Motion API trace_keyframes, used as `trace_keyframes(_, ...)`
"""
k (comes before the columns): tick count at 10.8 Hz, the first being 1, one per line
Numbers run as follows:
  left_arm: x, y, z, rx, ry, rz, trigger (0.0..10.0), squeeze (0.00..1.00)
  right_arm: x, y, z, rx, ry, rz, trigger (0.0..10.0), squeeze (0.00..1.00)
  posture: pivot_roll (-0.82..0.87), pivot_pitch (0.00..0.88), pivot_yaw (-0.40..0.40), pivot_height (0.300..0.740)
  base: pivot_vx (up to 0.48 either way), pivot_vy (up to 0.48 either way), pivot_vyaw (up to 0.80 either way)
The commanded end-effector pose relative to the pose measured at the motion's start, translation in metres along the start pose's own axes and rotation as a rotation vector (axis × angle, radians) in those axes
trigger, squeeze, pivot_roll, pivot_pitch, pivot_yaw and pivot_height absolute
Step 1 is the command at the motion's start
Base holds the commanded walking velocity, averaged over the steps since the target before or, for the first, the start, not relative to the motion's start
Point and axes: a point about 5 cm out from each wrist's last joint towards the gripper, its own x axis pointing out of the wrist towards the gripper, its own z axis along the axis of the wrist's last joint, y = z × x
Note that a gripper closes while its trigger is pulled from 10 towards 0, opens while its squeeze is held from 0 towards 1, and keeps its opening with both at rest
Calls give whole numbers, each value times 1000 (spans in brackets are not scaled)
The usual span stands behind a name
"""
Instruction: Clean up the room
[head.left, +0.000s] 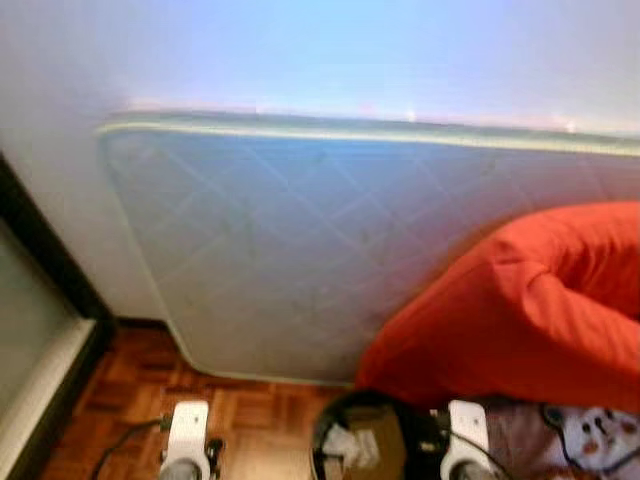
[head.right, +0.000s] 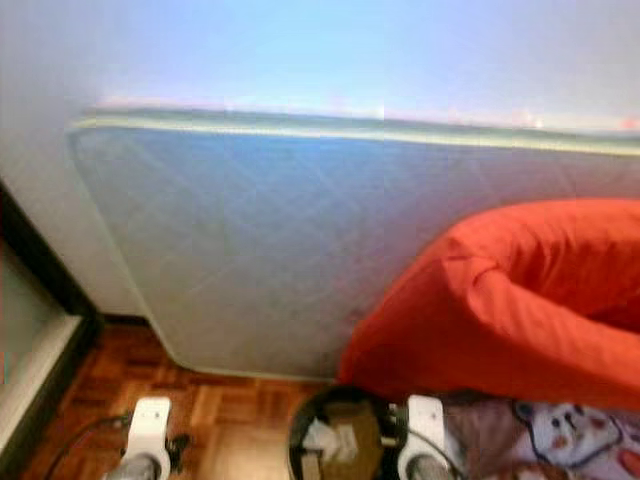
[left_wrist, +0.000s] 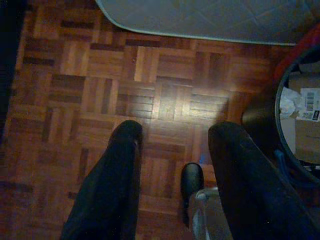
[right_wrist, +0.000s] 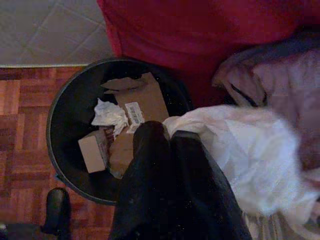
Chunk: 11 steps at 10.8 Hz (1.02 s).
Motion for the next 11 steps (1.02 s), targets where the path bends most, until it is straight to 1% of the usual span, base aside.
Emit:
trace_keyframes(1,-1,0,-3,-12,4,6,10000,0,2,3,9,11,-37,26,10000,0,204,28,-42,740,0,0,0)
trace_keyframes(2,-1,0,-1,-9,-13,6,10000,0,3,13,17,-14,-61,104,10000,0,200,38,-43,740,0,0,0)
trace_keyframes(4,3,-3,20,-30,-93,-2,10000,0,5,31,38,-53,-129,231,10000,0,203,51,-47,740,0,0,0)
trace_keyframes(5,4,-5,29,-31,-124,-7,10000,0,6,40,46,-94,-157,276,10000,0,202,56,-47,740,0,0,0)
trace_keyframes(6,5,-8,37,-35,-157,-17,10000,0,7,41,57,-88,-198,243,10000,0,199,64,-47,740,0,0,0)
trace_keyframes(7,5,-11,45,-34,-203,-33,10000,0,7,43,62,-67,-220,247,10000,0,196,73,-48,740,0,0,0)
trace_keyframes(8,5,-13,51,-51,-241,-35,10000,0,6,46,62,-73,-230,267,10000,0,200,78,-50,740,0,0,0)
trace_keyframes(11,4,-12,51,-59,-259,-31,10000,0,6,46,60,-72,-236,276,10000,0,194,86,-49,740,0,0,0)
